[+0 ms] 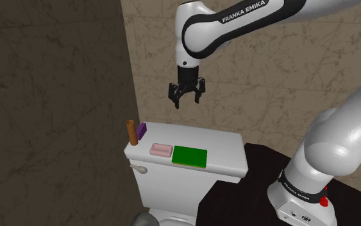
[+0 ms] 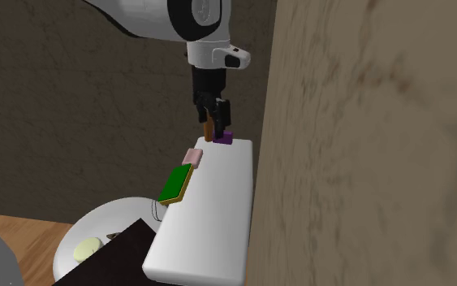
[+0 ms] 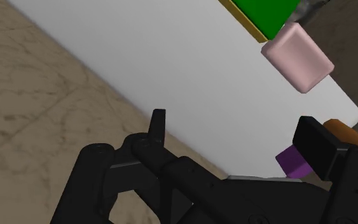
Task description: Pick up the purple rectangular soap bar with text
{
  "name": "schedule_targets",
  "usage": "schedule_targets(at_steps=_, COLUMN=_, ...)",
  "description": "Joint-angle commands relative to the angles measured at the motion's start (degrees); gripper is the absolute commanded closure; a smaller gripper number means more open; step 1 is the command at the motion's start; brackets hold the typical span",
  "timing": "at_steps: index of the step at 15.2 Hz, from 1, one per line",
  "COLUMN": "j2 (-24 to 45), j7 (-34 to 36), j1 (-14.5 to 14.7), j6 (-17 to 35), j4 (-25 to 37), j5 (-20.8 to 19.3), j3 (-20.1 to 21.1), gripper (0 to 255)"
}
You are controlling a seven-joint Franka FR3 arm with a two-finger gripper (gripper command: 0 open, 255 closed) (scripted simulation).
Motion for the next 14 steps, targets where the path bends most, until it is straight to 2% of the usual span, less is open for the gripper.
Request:
schedule_targets(at_steps=1, j2=4.55, j7=3.41, j1=-0.05, j6=2.62, j4=2.20, j5=-0.56, j3=1.28, gripper=0)
schedule_targets(at_steps=8, j2=20.21, j7=14.48, j1=0.57, j6=8.59, j4=12.21, j5=-4.80, j3=3.37, gripper=0)
schedule_targets(at_steps=14, j2=33.93, j7=22.96, j1=2.83, j6=10.62, j4=24.04, j5=-9.04, j3=2.58, gripper=0)
